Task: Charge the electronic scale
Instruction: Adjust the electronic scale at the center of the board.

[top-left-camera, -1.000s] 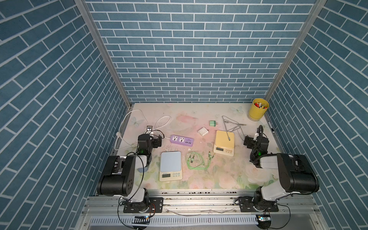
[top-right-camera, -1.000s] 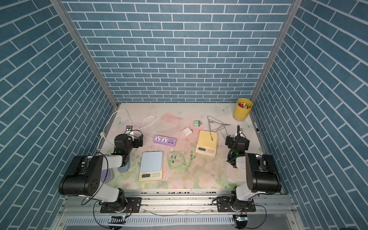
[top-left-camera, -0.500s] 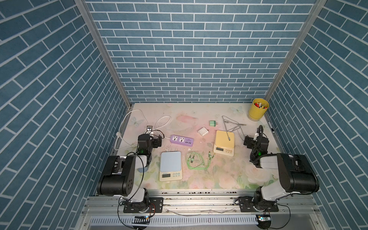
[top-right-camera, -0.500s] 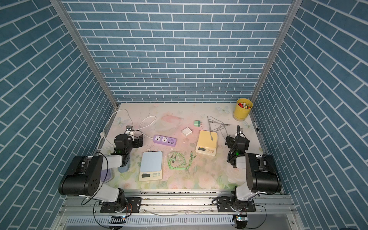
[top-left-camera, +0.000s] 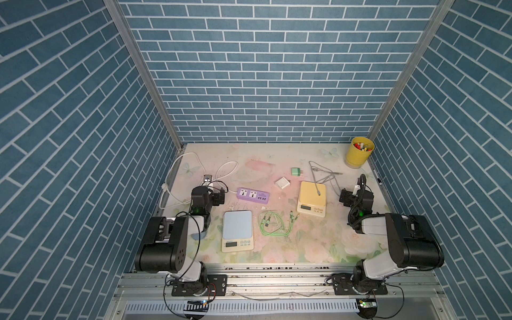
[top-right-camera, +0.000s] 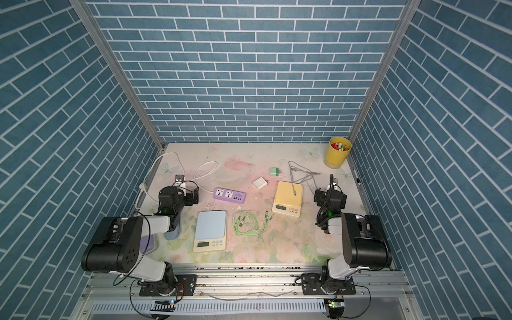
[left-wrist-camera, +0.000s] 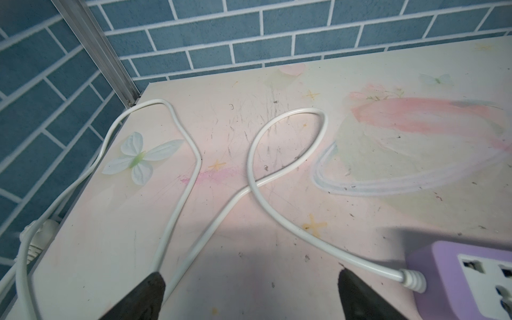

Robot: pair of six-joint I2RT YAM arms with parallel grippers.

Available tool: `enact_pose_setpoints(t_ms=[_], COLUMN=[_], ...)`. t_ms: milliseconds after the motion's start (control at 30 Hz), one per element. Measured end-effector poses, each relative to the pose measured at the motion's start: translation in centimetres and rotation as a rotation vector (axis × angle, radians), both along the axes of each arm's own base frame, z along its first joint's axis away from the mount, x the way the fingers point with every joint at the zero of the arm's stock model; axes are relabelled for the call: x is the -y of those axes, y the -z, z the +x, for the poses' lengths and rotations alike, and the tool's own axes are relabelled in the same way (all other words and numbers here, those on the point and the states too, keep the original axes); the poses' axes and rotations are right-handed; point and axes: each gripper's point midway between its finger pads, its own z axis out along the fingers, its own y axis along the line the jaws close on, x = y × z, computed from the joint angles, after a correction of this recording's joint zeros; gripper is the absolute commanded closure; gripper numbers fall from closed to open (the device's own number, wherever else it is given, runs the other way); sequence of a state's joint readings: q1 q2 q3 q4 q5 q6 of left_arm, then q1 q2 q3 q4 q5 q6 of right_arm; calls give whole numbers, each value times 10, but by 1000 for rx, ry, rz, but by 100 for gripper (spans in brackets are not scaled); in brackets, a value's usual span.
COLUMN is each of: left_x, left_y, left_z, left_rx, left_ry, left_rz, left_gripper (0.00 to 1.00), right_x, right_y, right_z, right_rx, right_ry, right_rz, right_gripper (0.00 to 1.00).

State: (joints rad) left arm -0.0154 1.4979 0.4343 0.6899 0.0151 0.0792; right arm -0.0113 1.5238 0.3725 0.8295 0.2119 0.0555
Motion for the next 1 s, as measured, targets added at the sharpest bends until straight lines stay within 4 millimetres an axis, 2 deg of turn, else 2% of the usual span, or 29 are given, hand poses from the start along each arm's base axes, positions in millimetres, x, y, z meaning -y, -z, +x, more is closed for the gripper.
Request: enact_pose_setpoints(t_ms=[100,267,333,400,500,567,633,767,900,1000], left_x=[2,11,23,42,85,108,117,114,113,118], left_y=[-16,-73,-82,-82,-78,-74,-65,-38,-15,-1], left_z=[7,16,14,15,21,25,24,14,-4,-20], left_rx=[-24,46,48,14,-71,-125,-180,-320,-430,-497], left_ry=[8,18,42,85,177,219,221,159,131,145], left_rz=[-5,-34,-48,-51,-54,-67,-90,-141,-187,-227], left_gripper=[0,0,0,1,0,0,0,2,20,30], right_x=[-2,-7,-12,-28,-76,-125,-171,-254,-300,-310], right_y=[-7,-79,-97,-103,-97,-88,-80,-59,-30,-10], right_z=[4,30,35,37,35,35,40,50,39,27], right_rx=[-49,-2,5,-18,-92,-166,-239,-382,-511,-601], right_ry=[-7,3,0,-23,-127,-244,-357,-554,-669,-710], right_rz=[6,80,121,160,178,167,150,98,38,13], right_gripper=[13,22,23,24,24,22,15,13,10,8])
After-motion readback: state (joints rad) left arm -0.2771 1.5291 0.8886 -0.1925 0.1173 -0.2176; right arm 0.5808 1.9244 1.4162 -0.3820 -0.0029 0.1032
